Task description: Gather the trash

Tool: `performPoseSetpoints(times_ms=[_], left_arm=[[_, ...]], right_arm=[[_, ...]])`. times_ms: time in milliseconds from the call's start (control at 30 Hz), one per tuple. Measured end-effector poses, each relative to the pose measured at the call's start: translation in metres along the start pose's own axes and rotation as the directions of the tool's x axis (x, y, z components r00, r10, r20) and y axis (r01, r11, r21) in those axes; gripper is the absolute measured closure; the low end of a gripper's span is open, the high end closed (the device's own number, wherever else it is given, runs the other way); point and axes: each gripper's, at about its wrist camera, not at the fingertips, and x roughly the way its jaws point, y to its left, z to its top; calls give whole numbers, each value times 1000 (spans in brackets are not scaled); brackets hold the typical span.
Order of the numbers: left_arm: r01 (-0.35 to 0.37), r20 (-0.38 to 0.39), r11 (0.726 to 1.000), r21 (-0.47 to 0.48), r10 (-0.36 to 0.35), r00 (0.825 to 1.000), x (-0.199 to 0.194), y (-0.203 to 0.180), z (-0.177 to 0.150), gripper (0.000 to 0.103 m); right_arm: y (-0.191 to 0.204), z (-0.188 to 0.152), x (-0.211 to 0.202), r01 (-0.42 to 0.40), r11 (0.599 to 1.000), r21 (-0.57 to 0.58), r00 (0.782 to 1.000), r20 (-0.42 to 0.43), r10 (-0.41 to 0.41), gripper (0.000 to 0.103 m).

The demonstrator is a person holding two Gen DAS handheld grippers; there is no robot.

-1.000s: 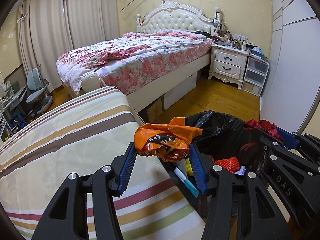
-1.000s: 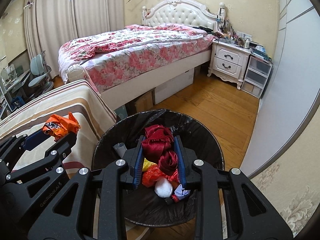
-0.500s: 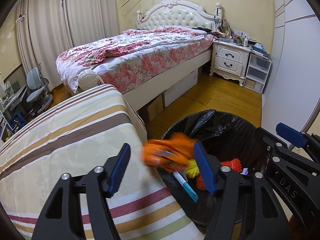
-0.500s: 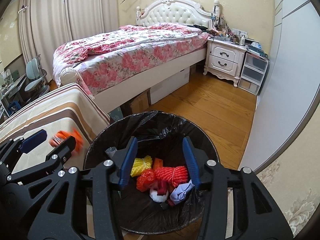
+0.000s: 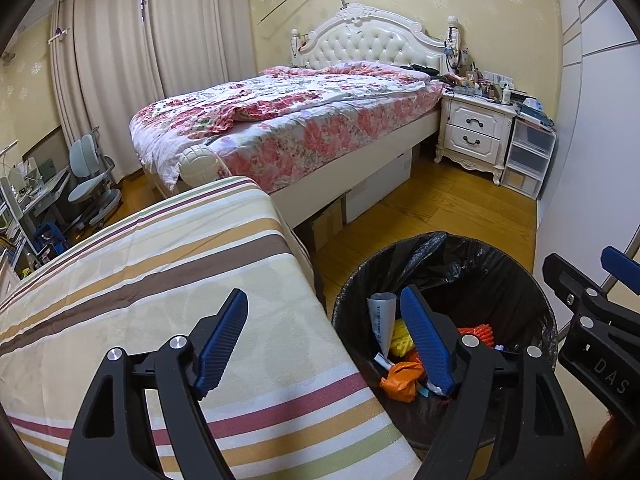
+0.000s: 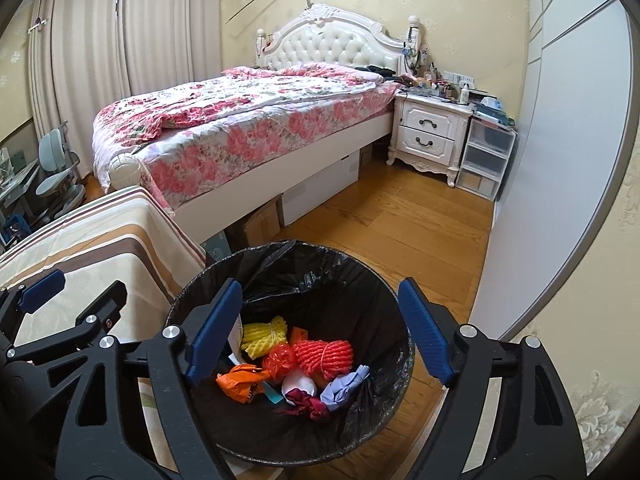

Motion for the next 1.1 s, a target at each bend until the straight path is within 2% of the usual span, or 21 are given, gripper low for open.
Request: performPoseSetpoints(times_ms=[267,800,1100], left_arm=[[-13,7,1000,-16,13,1000,-20,13,-12,23],[-32,95,997,-66,38,995,-78,46,-33,20],[-36,109,994,-100,47,993,-100,61,-44,20]], right_arm=[[4,-8,-18,8,1000,-3,1000,1,-8,13],[30,-24,-65,-39,999,-33,998,37,40,12],[39,-32,-89,-54,997,-52,997,58,57,12]])
